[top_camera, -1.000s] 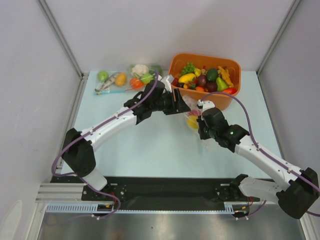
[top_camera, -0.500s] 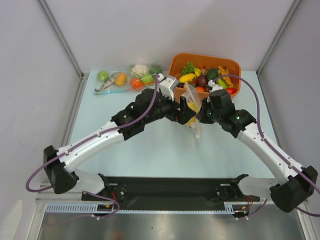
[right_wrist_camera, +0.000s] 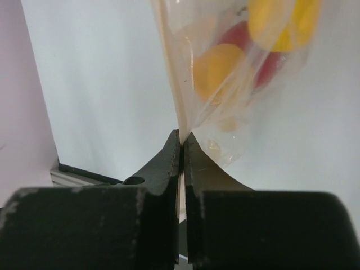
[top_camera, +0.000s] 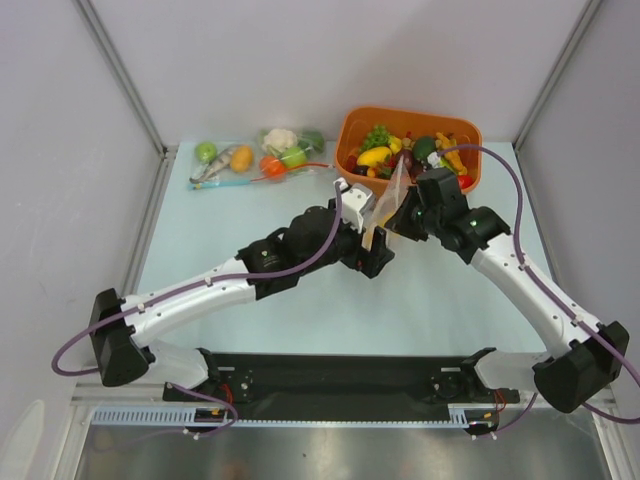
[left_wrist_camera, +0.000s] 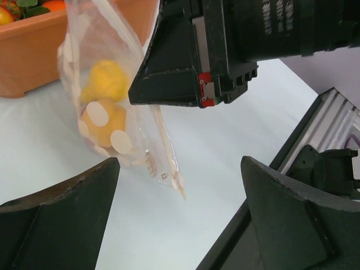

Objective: Open the zip-top bag and remove the fake food

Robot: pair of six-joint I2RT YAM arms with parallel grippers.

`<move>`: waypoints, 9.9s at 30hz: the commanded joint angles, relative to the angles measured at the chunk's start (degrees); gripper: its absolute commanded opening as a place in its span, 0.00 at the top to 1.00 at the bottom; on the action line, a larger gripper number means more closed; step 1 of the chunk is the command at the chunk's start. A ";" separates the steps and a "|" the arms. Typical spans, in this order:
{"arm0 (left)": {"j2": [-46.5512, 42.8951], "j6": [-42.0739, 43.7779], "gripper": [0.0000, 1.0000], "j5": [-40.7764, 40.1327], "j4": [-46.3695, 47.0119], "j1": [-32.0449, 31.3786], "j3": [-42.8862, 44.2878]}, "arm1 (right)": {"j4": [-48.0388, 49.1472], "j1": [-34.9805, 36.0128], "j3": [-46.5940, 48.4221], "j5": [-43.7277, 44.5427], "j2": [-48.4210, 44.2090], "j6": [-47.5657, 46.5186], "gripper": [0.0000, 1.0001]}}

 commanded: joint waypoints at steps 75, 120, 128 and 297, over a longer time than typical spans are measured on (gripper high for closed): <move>-3.81 39.16 1.00 38.02 -17.80 3.49 -0.63 | 2.07 8.61 -10.53 -27.94 -21.94 -51.67 0.07; -7.69 5.07 0.57 37.49 23.86 9.12 -21.64 | 10.68 2.28 -17.82 -39.90 -22.99 -34.97 1.00; -2.77 4.79 1.00 43.10 21.67 9.12 -17.17 | 8.05 2.28 -17.56 -37.71 -22.46 -34.62 0.97; -6.01 17.28 1.00 19.73 -8.04 29.86 -13.02 | -6.02 -4.22 -11.41 -46.67 -18.50 -44.11 1.00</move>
